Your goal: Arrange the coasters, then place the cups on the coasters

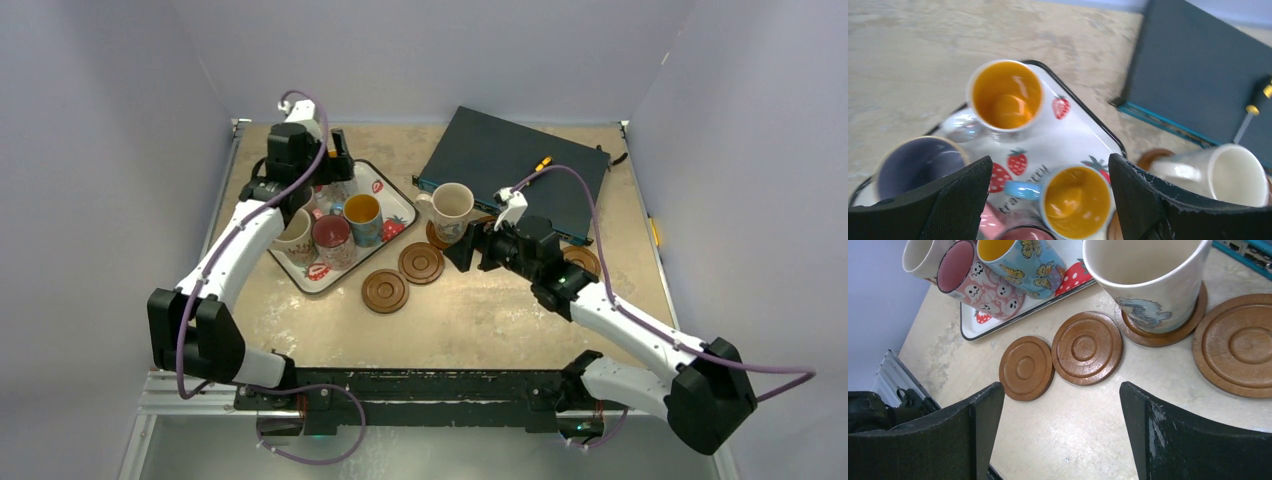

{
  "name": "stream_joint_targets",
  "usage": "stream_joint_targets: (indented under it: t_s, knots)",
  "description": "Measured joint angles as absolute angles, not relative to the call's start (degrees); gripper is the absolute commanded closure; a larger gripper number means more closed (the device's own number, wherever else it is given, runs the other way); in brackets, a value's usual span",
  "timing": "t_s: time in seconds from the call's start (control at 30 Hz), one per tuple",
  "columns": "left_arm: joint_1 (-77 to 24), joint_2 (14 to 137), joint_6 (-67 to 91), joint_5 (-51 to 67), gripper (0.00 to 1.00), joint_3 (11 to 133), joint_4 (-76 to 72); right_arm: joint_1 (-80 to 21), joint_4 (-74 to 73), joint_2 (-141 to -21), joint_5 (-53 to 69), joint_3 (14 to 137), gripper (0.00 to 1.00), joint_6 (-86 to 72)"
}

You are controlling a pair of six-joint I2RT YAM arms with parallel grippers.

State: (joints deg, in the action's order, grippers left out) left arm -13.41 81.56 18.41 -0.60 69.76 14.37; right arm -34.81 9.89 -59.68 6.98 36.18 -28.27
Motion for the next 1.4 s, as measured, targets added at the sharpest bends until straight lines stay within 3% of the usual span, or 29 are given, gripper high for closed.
stream_joint_targets:
  t_s: [0.3,0.77,1.13,1.4]
  knots:
    - [-5.7,82.9,27.5,-3.9,0.29,69.7,14.2,-35.7,13.7,-61.5,5.4,36.3,0.12,-30.3]
    - [-5.5,91.8,40.9,-6.6,0.36,68.9,13.8,-35.7,13.8,-57.2,3.7,36.4,0.11,-30.4]
    - [-5.2,99.8,42.9,-6.4,0.44,74.3,14.3,-35.7,12.2,-52.9,1.8,36.4,0.1,-28.9]
    - [-5.4,100.9,42.5,-7.4,0.44,75.3,14.3,-35.7,10.5,-52.6,0.6,36.3,0.1,-28.0]
